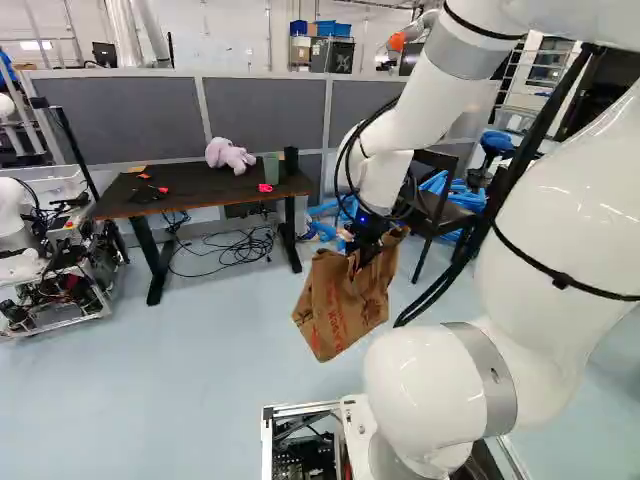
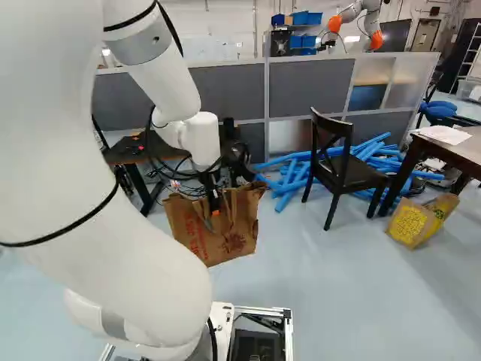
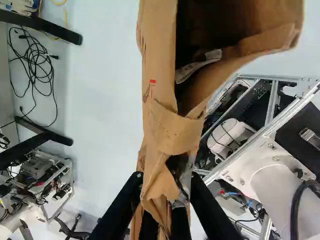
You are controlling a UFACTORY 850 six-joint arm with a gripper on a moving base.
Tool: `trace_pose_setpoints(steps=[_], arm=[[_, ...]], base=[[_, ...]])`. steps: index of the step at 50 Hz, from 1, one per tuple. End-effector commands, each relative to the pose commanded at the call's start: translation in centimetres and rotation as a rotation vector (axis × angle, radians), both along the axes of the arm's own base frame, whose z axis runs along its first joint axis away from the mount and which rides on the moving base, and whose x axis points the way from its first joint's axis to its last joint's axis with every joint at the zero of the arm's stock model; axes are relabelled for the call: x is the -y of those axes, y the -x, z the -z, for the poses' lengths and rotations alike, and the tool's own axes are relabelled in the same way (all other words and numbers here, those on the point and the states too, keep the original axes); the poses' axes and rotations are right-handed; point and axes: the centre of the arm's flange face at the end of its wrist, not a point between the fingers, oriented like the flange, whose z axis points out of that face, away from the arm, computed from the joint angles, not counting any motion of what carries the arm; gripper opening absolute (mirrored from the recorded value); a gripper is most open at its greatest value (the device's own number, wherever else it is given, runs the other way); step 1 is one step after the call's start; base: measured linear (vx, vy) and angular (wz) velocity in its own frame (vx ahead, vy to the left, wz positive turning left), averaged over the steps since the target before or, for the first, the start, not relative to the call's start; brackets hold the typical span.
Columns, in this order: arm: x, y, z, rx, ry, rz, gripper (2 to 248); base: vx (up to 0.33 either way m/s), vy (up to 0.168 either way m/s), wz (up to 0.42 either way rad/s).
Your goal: Pick up the bag on the ground and place it on the table
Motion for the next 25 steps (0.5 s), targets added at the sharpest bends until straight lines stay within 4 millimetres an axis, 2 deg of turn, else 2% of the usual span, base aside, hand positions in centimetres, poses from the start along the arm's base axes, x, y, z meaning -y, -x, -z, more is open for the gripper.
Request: trace_pose_setpoints(steps=[25], arm=[[-0.1, -1.2, -3.8, 0.014, 0.005, -0.033, 21]], base=[[0.0, 0.0, 0.0]])
